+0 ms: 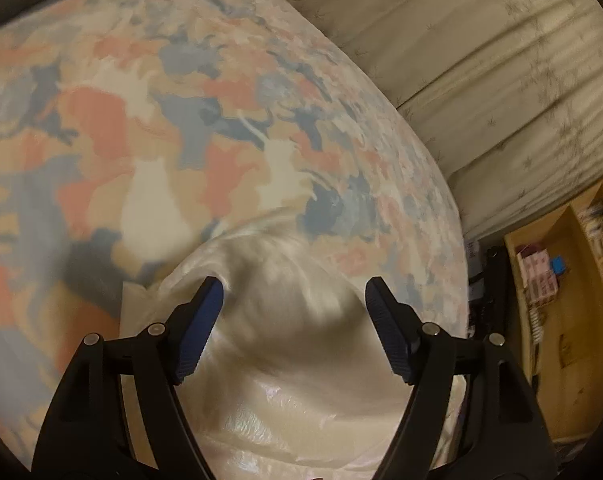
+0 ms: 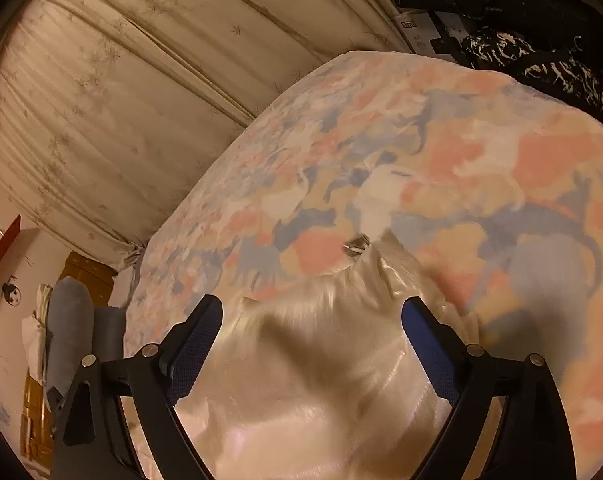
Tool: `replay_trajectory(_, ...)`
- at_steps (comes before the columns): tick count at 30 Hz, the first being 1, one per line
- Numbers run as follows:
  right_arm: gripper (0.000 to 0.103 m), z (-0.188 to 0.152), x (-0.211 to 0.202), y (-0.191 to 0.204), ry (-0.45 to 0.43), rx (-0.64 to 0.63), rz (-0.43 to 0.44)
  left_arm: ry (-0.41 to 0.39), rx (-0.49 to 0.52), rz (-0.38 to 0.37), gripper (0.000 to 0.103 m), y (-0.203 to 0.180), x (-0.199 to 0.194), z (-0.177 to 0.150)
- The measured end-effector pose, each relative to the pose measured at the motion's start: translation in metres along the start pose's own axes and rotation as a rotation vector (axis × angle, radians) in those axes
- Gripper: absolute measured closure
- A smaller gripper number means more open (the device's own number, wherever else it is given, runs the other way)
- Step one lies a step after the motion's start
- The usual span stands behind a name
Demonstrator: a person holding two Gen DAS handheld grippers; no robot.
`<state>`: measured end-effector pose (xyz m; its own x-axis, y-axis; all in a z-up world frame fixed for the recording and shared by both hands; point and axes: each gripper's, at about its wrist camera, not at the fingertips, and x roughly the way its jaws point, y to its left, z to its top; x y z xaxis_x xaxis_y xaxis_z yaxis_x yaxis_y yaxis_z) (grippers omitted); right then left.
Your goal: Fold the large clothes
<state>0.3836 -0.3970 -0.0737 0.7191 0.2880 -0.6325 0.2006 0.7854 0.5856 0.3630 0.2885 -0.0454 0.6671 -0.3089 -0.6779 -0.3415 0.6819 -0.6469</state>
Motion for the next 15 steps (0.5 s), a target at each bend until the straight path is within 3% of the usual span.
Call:
replay_trajectory(8,0.011,-0.003,-0.003,-0.016,0.042,-0.096,-0.094,0.054,0.238,0.103,0.032,0.004,0.017,-0.009)
replay_trajectory(12,0.011,-0.003,0.026,-0.036,0.095,-0.126,-0.164,0.096,0.332,0.17,0.032,0.014,0.037,-0.013)
replay_trajectory(15,0.011,-0.005,0.048,-0.051,0.143,-0.121,-0.155,0.124,0.354,0.175,0.032,0.023,0.05,-0.015)
